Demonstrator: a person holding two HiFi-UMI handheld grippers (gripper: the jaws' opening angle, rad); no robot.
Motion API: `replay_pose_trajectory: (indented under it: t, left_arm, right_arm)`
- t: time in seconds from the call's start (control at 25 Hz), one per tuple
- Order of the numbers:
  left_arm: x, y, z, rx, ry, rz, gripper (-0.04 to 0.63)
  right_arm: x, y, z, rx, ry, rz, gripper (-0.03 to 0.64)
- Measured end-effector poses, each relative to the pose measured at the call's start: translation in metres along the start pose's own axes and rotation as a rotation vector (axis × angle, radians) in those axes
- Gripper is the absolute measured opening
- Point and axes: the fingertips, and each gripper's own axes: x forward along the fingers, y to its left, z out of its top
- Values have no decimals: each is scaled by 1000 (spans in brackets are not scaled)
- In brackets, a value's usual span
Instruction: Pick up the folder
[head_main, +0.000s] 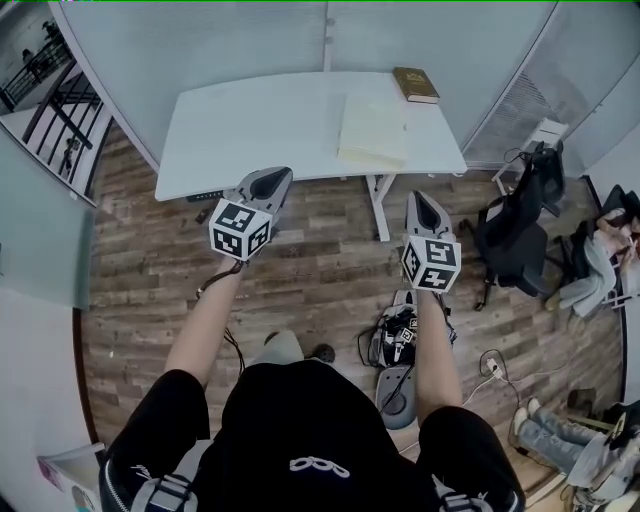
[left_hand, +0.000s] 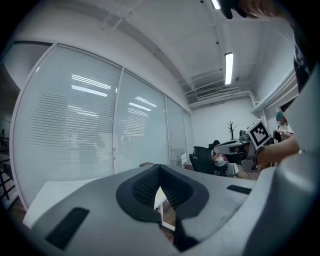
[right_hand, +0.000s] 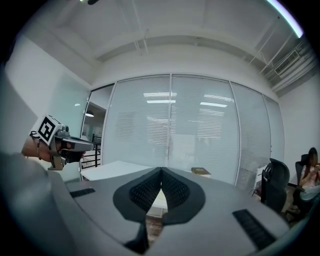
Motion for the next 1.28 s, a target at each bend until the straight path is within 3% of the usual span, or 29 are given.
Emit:
replay_pose_trajectory:
  t: [0.44,0.88,1.28]
  left_arm:
    - [99,26,-6,-13,-2,-32,21]
    - [248,91,-18,-26,31,-141,21]
    - [337,155,-32,-55,56,-222,21]
  right_arm:
    - [67,-54,-10,-5,19,-20,22]
    - [198,-117,-11,7,63,-81,22]
    - [303,-146,-11,18,101,-144,23]
